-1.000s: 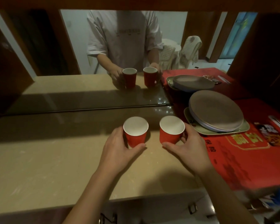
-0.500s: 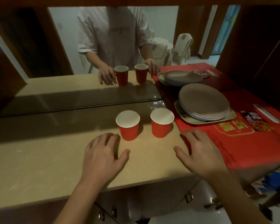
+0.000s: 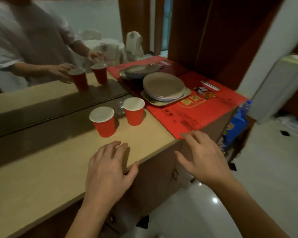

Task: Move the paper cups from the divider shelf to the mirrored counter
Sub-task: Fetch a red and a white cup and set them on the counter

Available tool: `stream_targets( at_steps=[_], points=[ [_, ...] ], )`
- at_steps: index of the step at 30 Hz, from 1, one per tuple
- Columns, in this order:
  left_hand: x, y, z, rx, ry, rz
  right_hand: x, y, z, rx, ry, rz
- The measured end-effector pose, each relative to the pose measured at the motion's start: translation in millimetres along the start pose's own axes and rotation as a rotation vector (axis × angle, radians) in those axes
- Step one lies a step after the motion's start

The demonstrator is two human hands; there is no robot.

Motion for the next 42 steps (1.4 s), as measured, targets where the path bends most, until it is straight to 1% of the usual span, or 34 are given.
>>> stream_targets(
  at_steps=[3, 6, 10, 13, 16, 18, 21, 23, 26, 34, 42],
  points=[
    [1, -8, -34, -0.129, -0.042, -0.012, 19, -42, -10, -0.089, -0.034, -0.029],
    [2, -16, -76, -0.26, -0.105, -0.01, 46, -87, -29, -0.201, -0.087, -0.093],
    [3, -21, -134, -0.407, -0.142, -0.003, 81, -139, -60, -0.351, -0.134, -0.161],
    [1, -24, -178, -0.503, -0.171, -0.013, 104, -172, -81, -0.418, -0.179, -0.215],
    [-2, -28, -239, -0.615, -0.203, -0.013, 128, -212, -114, -0.531, -0.222, -0.23],
    [-4, -30, -277, -0.679, -0.21, -0.01, 141, -234, -133, -0.577, -0.218, -0.26],
    [-9, -33, -342, -0.778, -0.207, -0.005, 162, -266, -168, -0.59, -0.239, -0.343],
    [-12, -33, -387, -0.838, -0.19, -0.005, 177, -285, -199, -0.653, -0.255, -0.342],
    [-19, -30, -456, -0.906, -0.171, -0.004, 201, -305, -249, -0.753, -0.252, -0.353],
    [-24, -19, -639, -1.027, -0.226, 0.019, 277, -347, -382, -0.9, -0.286, -0.398],
    [-38, -7, -768, -1.11, -0.27, 0.056, 324, -372, -484, -0.97, -0.27, -0.407]
  ],
)
Point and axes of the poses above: each hand's wrist, its own y-axis towards the middle knuckle, its own x-axis out of the back of the hand, z = x × y, the point moved 5 cm from there along y, towards the middle knuckle, and after that the axes turned 12 degrees about y, right-handed, at the moved point
